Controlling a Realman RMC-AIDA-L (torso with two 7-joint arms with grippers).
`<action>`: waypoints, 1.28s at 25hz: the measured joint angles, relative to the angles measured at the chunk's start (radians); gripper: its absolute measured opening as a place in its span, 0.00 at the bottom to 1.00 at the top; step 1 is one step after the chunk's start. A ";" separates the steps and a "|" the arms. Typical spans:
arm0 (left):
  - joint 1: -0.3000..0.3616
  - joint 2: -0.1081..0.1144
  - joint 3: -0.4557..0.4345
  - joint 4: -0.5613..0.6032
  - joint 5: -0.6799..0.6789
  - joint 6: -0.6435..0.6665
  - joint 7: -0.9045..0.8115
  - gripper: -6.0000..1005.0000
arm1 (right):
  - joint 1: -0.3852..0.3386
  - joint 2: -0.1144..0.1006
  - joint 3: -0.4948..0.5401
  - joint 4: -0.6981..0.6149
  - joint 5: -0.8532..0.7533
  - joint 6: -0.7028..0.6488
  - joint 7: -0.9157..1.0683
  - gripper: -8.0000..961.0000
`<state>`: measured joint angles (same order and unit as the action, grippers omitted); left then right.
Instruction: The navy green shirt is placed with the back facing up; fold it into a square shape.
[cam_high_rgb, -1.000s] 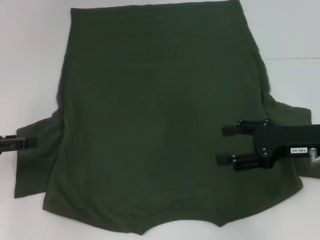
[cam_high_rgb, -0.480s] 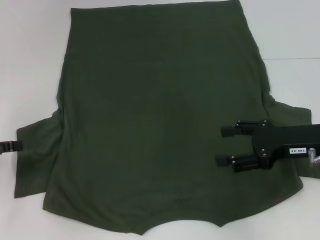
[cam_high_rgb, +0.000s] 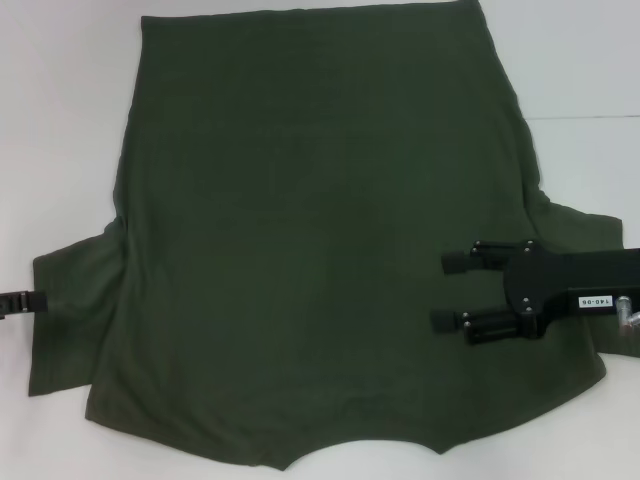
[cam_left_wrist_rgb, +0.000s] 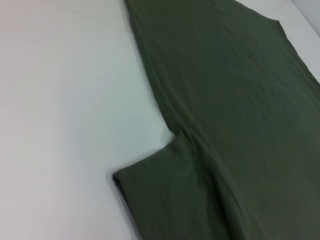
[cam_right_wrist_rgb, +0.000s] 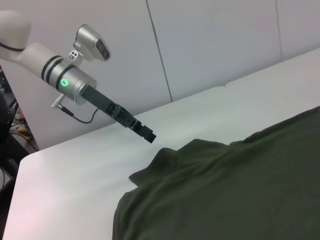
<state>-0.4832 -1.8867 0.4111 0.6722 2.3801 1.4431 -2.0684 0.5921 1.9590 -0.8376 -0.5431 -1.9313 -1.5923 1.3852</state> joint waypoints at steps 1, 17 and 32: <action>0.000 0.000 0.001 -0.003 0.000 -0.003 0.002 0.90 | 0.000 0.000 0.000 0.000 0.000 0.000 0.000 0.98; -0.002 -0.002 0.007 -0.027 0.002 -0.042 0.006 0.90 | 0.000 0.001 0.000 0.000 -0.002 0.000 0.001 0.98; -0.028 -0.011 0.036 -0.083 0.004 -0.088 0.032 0.90 | 0.007 0.003 0.000 0.000 -0.002 0.000 0.002 0.98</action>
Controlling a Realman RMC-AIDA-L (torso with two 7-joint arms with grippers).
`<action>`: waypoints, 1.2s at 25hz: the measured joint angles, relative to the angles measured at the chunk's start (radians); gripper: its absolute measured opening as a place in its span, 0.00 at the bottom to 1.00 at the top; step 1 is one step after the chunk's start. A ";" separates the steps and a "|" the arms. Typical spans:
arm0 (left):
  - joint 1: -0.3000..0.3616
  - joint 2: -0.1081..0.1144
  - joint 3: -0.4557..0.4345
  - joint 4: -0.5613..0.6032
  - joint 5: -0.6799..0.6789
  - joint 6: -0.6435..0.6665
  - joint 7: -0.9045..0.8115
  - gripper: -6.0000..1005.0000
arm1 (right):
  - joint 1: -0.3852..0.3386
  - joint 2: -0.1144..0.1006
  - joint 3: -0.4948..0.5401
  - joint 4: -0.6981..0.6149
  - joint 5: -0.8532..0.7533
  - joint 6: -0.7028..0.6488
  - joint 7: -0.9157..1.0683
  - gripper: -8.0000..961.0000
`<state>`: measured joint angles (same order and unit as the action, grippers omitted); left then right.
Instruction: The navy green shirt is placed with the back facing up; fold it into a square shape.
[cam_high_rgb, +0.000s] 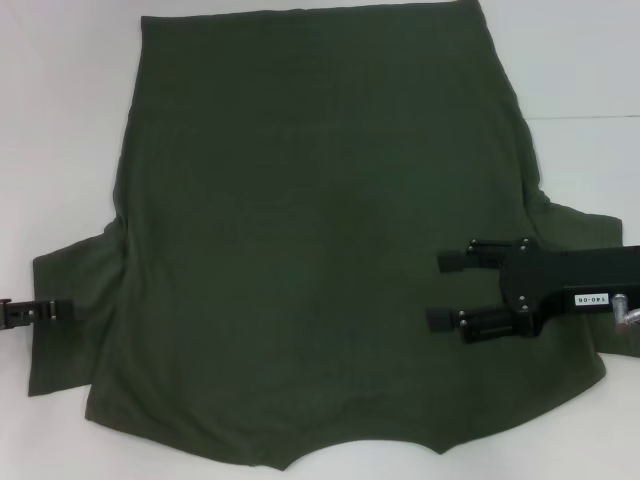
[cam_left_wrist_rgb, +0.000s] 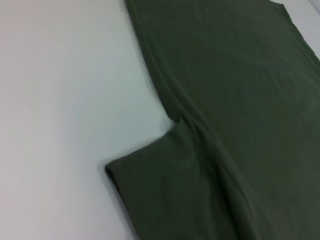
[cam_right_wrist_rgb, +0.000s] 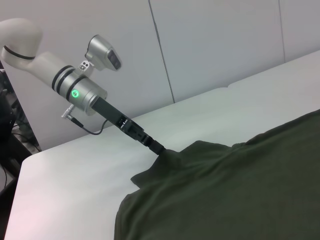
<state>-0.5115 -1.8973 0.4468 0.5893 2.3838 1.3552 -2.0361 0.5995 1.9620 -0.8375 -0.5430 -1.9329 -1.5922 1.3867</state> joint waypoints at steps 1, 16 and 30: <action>0.000 -0.001 0.003 0.000 0.000 -0.004 0.000 0.90 | 0.000 0.000 0.000 0.000 0.000 0.000 0.000 0.98; -0.015 -0.004 0.022 -0.024 0.000 -0.017 0.001 0.90 | 0.005 -0.003 0.000 0.000 0.000 0.000 0.002 0.98; -0.024 -0.008 0.026 -0.048 0.000 -0.030 0.011 0.88 | 0.006 -0.005 0.003 0.000 0.000 0.000 0.002 0.98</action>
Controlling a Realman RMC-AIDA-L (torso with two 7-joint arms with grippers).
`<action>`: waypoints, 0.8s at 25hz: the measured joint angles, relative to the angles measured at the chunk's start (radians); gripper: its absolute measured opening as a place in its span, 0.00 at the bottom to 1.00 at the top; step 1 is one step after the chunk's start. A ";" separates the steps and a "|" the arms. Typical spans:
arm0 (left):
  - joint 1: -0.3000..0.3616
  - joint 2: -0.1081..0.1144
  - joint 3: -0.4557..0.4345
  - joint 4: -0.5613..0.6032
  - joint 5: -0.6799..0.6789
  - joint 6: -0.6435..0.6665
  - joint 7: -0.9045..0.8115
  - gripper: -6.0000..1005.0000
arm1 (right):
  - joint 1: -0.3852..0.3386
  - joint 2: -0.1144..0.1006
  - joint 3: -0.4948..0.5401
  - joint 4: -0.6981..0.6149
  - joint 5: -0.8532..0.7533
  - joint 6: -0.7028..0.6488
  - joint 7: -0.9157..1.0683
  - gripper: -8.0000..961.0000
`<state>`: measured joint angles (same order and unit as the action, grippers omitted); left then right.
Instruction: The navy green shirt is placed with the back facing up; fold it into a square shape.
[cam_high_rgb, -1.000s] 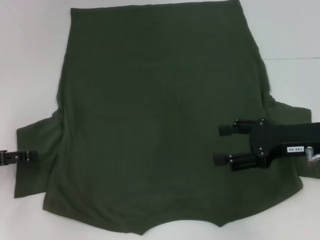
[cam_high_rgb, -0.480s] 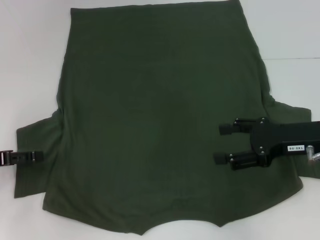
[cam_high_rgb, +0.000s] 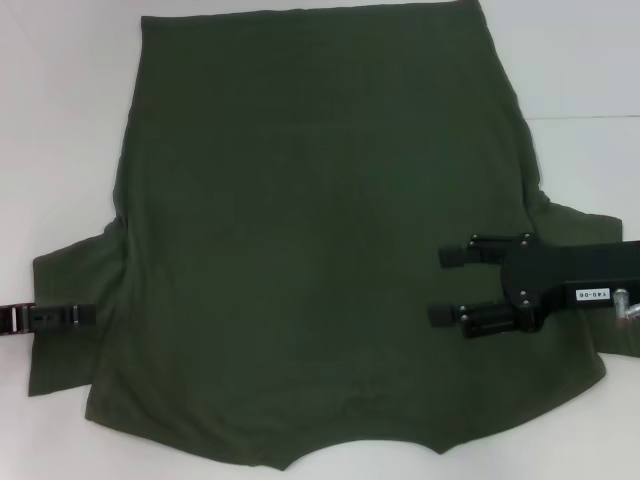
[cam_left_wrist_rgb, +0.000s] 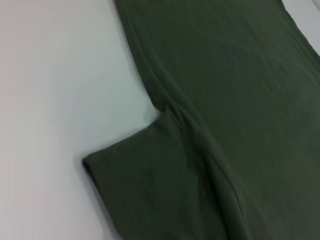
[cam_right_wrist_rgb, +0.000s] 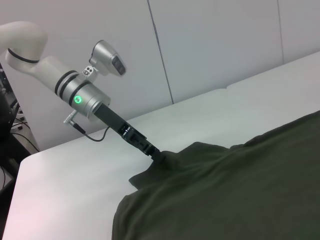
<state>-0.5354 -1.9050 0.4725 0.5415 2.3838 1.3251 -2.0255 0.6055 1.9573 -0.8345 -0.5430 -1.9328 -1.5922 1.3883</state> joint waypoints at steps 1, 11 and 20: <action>0.000 0.000 0.000 0.000 0.000 0.000 0.000 0.88 | 0.000 0.000 0.000 0.000 0.000 0.000 0.000 0.98; 0.000 0.000 0.000 0.000 0.000 -0.027 0.002 0.85 | 0.000 0.000 0.001 0.000 0.000 0.000 0.000 0.98; -0.002 0.000 0.000 0.000 0.025 -0.055 -0.010 0.60 | 0.003 0.000 0.003 0.000 0.000 0.000 0.007 0.98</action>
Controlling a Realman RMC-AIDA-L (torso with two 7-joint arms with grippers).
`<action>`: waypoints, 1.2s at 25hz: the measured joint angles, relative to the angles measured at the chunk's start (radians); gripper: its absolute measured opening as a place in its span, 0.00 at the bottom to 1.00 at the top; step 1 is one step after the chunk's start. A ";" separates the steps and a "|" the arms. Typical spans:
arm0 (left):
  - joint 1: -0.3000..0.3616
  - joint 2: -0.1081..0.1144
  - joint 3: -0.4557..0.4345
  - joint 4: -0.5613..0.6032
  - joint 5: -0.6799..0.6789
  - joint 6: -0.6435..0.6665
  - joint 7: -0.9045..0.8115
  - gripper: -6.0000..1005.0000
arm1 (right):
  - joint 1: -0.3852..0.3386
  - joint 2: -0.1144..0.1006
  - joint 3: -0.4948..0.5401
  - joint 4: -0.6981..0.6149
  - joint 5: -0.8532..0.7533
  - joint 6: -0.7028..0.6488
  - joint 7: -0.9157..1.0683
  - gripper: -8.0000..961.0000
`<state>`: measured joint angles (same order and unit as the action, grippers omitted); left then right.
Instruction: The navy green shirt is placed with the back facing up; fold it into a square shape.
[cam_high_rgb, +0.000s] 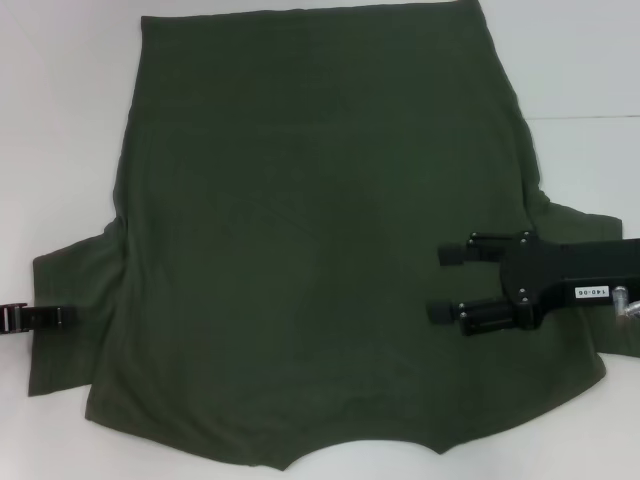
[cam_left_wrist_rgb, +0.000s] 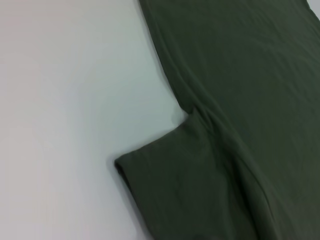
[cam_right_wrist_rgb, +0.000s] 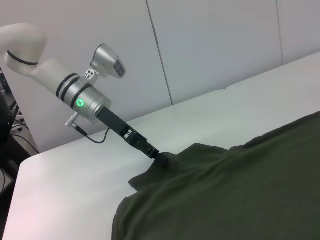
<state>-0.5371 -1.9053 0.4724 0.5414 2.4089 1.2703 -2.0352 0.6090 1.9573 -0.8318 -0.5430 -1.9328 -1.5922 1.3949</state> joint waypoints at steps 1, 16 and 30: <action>0.000 0.000 0.000 0.000 0.000 0.000 0.000 0.56 | 0.001 0.000 -0.001 0.000 0.000 0.000 0.000 0.98; -0.007 0.000 0.015 -0.002 0.001 -0.012 -0.002 0.44 | 0.007 -0.001 -0.004 0.000 0.000 0.000 0.003 0.98; 0.000 0.004 -0.035 -0.004 -0.004 -0.034 -0.028 0.35 | 0.007 -0.002 -0.005 0.000 0.000 0.002 0.004 0.98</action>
<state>-0.5370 -1.9010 0.4371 0.5371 2.4044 1.2363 -2.0634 0.6157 1.9557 -0.8365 -0.5430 -1.9328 -1.5906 1.3990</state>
